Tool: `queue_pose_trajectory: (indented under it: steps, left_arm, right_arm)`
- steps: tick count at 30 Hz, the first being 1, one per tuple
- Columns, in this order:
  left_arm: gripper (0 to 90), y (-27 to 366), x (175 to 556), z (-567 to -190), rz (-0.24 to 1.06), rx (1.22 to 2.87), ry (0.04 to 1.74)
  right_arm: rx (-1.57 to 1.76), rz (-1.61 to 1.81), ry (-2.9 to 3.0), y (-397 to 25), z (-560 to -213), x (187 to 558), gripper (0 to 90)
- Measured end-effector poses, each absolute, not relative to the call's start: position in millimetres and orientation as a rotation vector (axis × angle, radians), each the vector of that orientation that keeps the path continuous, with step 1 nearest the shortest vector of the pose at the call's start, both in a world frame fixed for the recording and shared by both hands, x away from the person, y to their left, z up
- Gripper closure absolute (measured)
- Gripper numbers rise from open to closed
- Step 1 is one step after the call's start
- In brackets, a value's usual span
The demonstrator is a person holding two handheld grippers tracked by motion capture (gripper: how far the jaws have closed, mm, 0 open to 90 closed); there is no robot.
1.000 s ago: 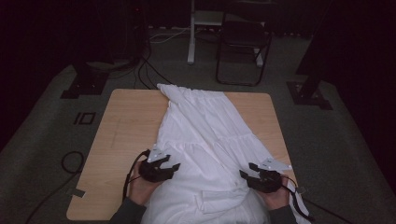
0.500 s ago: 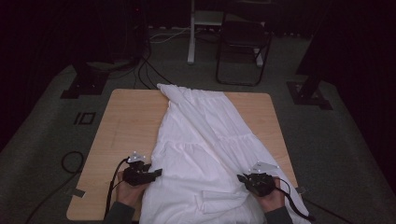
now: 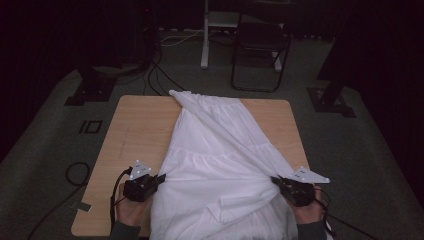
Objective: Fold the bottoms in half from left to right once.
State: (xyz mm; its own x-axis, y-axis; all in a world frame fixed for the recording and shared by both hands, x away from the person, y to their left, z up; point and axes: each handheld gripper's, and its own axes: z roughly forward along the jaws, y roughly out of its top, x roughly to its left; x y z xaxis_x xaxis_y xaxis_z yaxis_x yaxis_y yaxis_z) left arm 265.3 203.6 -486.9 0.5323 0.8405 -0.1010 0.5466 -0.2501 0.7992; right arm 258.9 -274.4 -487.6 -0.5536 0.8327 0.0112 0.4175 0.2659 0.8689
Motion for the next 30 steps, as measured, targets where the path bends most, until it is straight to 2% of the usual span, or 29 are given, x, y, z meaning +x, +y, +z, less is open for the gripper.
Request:
queue_pose_trajectory:
  steps: [2,3,4,5,8,11,12,13,14,15,18,19,20,25,26,30]
  left_arm:
    - [84.0,197,265,-486,0.386,1.919,1.108]
    - [75.8,197,265,-486,0.386,1.919,1.108]
    - [75.8,187,266,-489,0.379,1.941,1.077]
    - [65.0,176,268,-494,0.378,1.975,1.05]
    - [58.8,162,273,-504,0.379,2.01,1.04]
    - [51.9,141,288,-527,0.401,2.076,1.064]
    - [51.3,141,288,-527,0.401,2.076,1.064]
    - [51.0,132,295,-540,0.432,2.119,1.086]
    - [51.8,132,295,-540,0.432,2.119,1.086]
    - [57.3,128,301,-549,0.444,2.148,1.101]
    - [75.5,128,305,-554,0.463,2.164,1.092]
    - [75.5,129,308,-554,0.478,2.163,1.092]
    - [82.3,130,310,-554,0.483,2.164,1.095]
    - [84.6,140,330,-553,0.541,2.152,1.143]
    - [84.6,148,347,-551,0.575,2.143,1.185]
    - [84.6,156,375,-548,0.616,2.146,1.227]
  right_arm:
    - [1.143,1.248,2.016,-290,-473,255,87.2]
    - [1.143,1.248,2.016,-290,-473,255,87.2]
    - [1.157,1.247,1.975,-299,-467,253,87.2]
    - [1.186,1.177,1.932,-311,-464,254,87.3]
    - [1.243,1.123,1.932,-322,-474,260,87.3]
    - [1.352,0.997,1.984,-334,-514,276,87.0]
    - [1.352,0.997,1.984,-334,-514,276,87.0]
    - [1.406,0.977,2.02,-338,-536,283,86.8]
    - [1.406,0.977,2.02,-338,-536,283,86.8]
    - [1.436,0.964,2.034,-339,-550,287,86.4]
    - [1.456,0.953,2.061,-339,-559,291,86.3]
    - [1.458,0.948,2.068,-338,-561,293,86.2]
    - [1.454,0.932,2.087,-336,-564,296,86.2]
    - [1.429,0.936,2.113,-326,-566,302,86.3]
    - [1.416,0.935,2.118,-323,-566,305,86.3]
    - [1.349,0.925,2.152,-303,-565,331,86.4]
